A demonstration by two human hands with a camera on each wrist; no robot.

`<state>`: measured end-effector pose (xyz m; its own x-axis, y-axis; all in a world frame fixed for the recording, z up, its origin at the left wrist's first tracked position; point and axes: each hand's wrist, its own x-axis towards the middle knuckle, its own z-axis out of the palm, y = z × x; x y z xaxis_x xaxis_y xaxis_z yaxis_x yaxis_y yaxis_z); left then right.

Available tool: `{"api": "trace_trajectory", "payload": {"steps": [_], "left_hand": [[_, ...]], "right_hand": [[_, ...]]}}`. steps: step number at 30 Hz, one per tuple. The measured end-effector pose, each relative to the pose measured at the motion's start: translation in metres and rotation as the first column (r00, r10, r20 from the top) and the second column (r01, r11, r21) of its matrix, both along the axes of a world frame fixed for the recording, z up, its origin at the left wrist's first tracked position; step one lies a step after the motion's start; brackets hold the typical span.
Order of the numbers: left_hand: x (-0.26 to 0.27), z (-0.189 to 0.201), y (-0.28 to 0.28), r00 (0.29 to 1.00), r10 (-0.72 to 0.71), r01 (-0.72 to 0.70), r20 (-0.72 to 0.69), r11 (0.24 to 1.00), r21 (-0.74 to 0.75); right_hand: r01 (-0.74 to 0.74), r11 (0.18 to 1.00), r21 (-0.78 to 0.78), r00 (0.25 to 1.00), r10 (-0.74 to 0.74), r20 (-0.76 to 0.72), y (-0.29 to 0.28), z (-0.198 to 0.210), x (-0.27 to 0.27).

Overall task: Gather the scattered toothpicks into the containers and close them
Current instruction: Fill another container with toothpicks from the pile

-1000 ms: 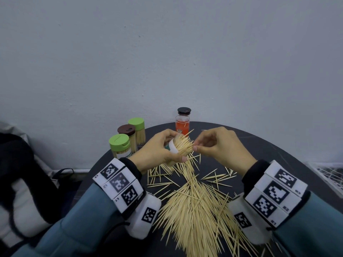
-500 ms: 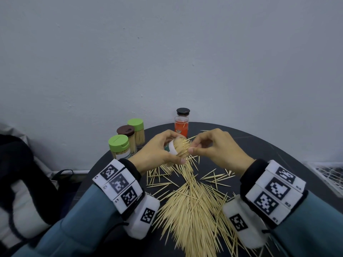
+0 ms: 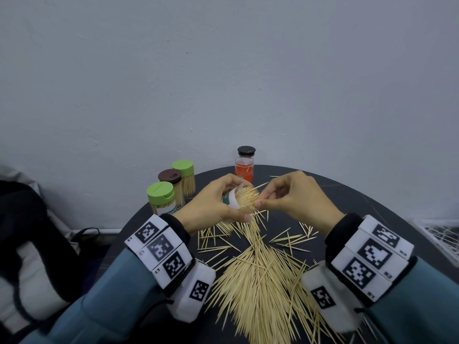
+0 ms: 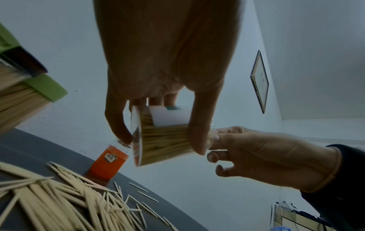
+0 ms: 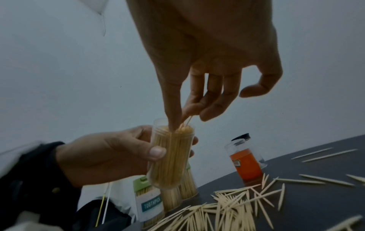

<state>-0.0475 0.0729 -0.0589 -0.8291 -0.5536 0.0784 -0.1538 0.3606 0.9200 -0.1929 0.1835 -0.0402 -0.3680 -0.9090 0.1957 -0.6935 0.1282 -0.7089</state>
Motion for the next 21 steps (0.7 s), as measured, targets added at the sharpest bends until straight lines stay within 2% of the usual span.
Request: {"api": "trace_trajectory", "payload": {"steps": [4, 8, 13, 17, 21], "left_hand": [[0.000, 0.000, 0.000, 1.000, 0.002, -0.002, -0.005, 1.000, -0.002], [0.001, 0.001, -0.001, 1.000, 0.010, -0.010, -0.007, 1.000, 0.011], [-0.001, 0.000, 0.001, 0.999, -0.026, 0.026, 0.022, 1.000, -0.010], [0.000, -0.002, 0.002, 0.999, -0.018, 0.019, 0.029, 0.999, -0.033], [-0.001, -0.002, 0.000, 0.999, -0.018, 0.021, 0.042, 0.997, -0.073]], "right_hand": [[-0.024, 1.000, 0.010, 0.998, 0.024, 0.062, 0.001, 0.005, -0.005], [0.036, 0.998, -0.052, 0.999, -0.035, 0.009, 0.002, 0.007, -0.011], [0.035, 0.992, -0.120, 0.991, -0.018, 0.134, 0.000, 0.002, -0.007], [-0.002, 0.992, -0.125, 0.995, 0.014, 0.095, 0.001, 0.001, -0.004], [0.004, 0.990, -0.138, 0.995, -0.017, -0.096, 0.000, 0.002, -0.005]]}}
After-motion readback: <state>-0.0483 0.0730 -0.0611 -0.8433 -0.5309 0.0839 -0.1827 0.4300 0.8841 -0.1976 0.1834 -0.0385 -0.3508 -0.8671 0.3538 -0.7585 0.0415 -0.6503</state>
